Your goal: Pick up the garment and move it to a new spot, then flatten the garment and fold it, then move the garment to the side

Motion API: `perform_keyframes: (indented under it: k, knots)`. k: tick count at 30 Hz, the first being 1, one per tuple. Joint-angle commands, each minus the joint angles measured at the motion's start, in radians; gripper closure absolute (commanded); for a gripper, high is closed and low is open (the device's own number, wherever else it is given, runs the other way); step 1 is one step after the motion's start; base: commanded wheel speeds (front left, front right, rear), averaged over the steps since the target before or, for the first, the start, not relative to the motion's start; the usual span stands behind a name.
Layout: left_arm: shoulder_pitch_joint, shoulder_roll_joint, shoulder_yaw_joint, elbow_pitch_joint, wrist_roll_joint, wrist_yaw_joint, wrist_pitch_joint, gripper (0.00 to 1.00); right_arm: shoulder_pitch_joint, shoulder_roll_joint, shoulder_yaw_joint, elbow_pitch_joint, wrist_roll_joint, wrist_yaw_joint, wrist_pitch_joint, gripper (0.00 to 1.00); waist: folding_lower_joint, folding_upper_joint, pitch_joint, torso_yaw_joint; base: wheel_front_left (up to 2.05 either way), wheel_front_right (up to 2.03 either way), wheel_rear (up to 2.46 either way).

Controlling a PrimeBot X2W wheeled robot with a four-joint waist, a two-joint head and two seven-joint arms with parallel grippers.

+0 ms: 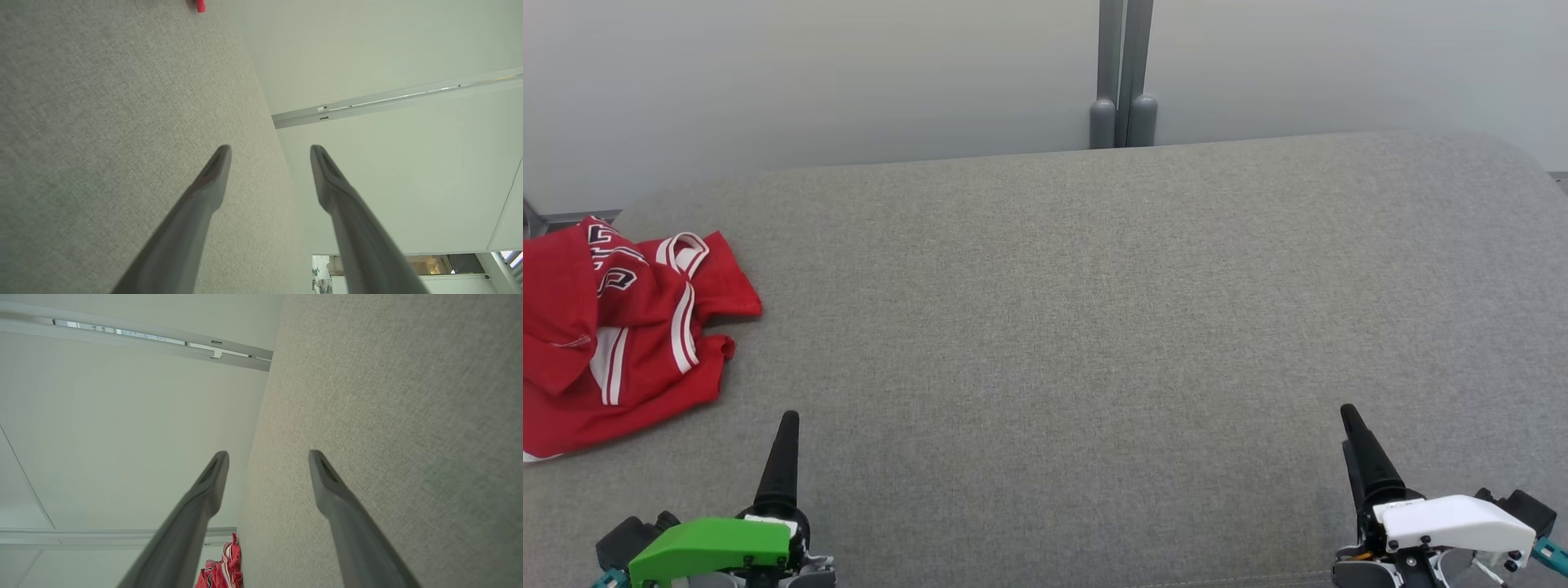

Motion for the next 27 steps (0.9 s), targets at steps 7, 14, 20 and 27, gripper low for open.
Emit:
perform_keyframes:
  k: [7,14,20,27]
  knots:
    - [0.009,0.01,-0.018,-0.033,0.16,0.016,-0.036,0.0,-0.045,-0.008,0.03,0.023,-0.168,0.0,-0.028,0.0,0.0,0.0,-0.007,0.0,0.0,0.0,0.0]
    - [0.023,0.019,-0.035,-0.038,0.283,0.022,-0.064,0.0,-0.053,-0.009,0.035,0.029,-0.325,0.0,-0.015,0.0,0.0,0.0,-0.014,0.0,0.0,0.0,0.0]
    - [0.033,0.03,-0.052,-0.043,0.391,0.028,-0.087,0.0,-0.05,-0.01,0.031,0.01,-0.447,0.0,-0.003,0.0,0.0,0.0,-0.021,0.001,0.0,0.0,0.0]
    - [0.046,0.039,-0.076,-0.046,0.502,0.039,-0.111,0.0,-0.041,-0.011,0.036,-0.019,-0.573,0.0,0.01,0.0,0.0,0.0,-0.029,0.002,0.0,0.0,0.0]
